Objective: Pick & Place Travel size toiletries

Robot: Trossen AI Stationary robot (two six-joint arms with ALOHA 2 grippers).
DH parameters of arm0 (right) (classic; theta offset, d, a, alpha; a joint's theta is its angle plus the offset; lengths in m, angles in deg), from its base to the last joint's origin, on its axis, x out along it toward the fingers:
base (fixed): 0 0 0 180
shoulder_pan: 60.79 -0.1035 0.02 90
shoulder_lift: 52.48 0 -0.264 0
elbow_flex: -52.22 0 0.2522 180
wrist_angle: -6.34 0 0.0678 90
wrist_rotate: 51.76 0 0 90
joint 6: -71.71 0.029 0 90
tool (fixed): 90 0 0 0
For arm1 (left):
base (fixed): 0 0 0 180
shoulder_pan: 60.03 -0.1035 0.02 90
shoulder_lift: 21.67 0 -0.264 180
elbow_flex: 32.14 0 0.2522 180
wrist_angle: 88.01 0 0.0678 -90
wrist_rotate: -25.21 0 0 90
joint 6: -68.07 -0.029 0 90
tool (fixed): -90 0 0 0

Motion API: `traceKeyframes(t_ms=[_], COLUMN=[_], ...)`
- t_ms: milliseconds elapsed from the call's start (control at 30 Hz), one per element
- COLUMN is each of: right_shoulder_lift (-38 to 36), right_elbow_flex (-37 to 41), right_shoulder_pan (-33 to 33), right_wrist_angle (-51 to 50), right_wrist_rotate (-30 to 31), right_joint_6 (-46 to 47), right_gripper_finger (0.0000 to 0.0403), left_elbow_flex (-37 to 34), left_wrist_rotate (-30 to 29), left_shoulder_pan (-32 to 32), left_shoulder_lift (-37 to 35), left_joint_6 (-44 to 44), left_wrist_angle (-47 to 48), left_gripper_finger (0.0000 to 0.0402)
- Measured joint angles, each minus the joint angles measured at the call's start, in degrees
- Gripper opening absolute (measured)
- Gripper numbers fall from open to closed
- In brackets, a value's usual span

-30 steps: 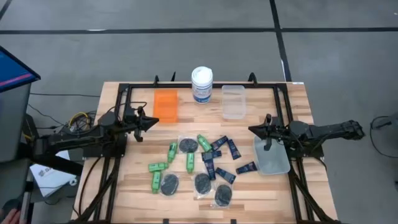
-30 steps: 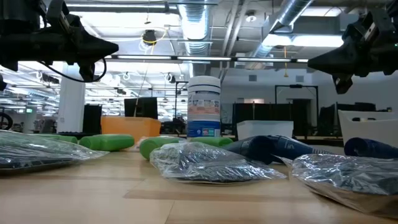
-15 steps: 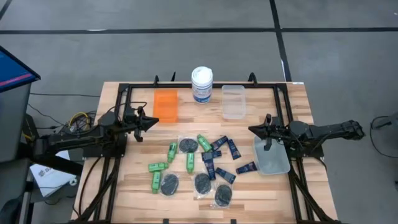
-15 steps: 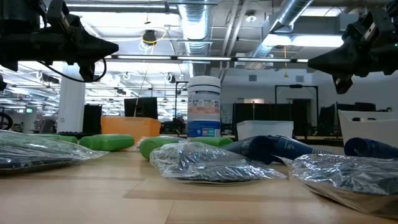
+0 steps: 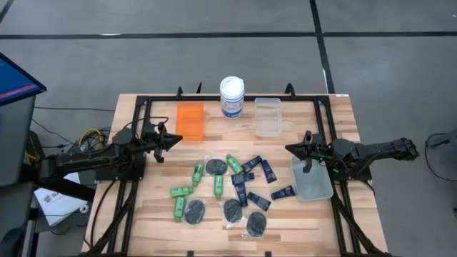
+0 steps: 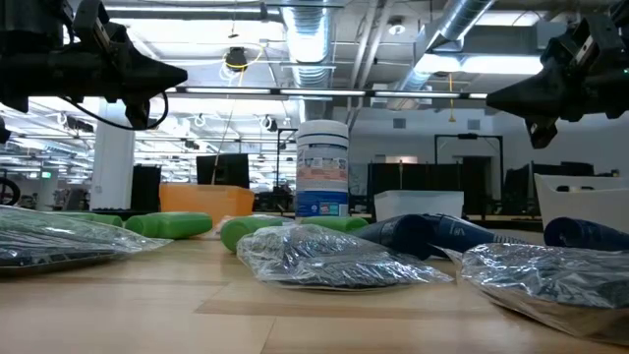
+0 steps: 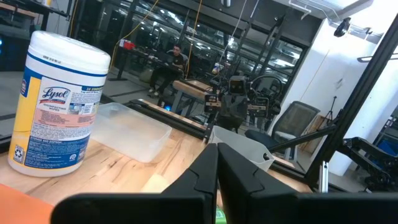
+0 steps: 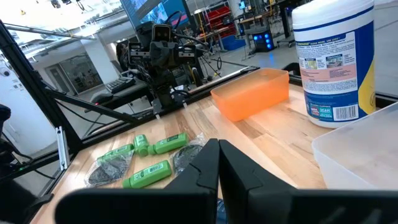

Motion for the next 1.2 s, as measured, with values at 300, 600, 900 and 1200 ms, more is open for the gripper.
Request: traceKeyframes(t_ms=[300,600,900,1200], right_shoulder_lift=[-0.02,0.00,-0.01,0.00], right_elbow_flex=[0.00,0.00,-0.01,0.00], right_shoulder_pan=[0.00,0.00,-0.01,-0.02], right_wrist_angle=[0.00,0.00,0.00,0.00], right_wrist_rotate=[0.00,0.00,0.00,0.02], right_joint_6=[0.02,0.02,0.00,0.00], right_gripper_finger=[0.0000,0.0000,0.0000,0.0000], left_elbow_flex=[0.01,0.01,0.01,0.01], left_wrist_rotate=[0.00,-0.01,-0.01,0.00], left_shoulder_pan=[0.00,0.01,0.00,0.00], left_shoulder_lift=[-0.02,-0.01,-0.02,-0.02], left_joint_6=[0.00,0.07,0.20,4.59], left_wrist_angle=[0.02,0.00,-0.56,-5.54], left_gripper_finger=[0.0004,0.0004,0.0004,0.0004])
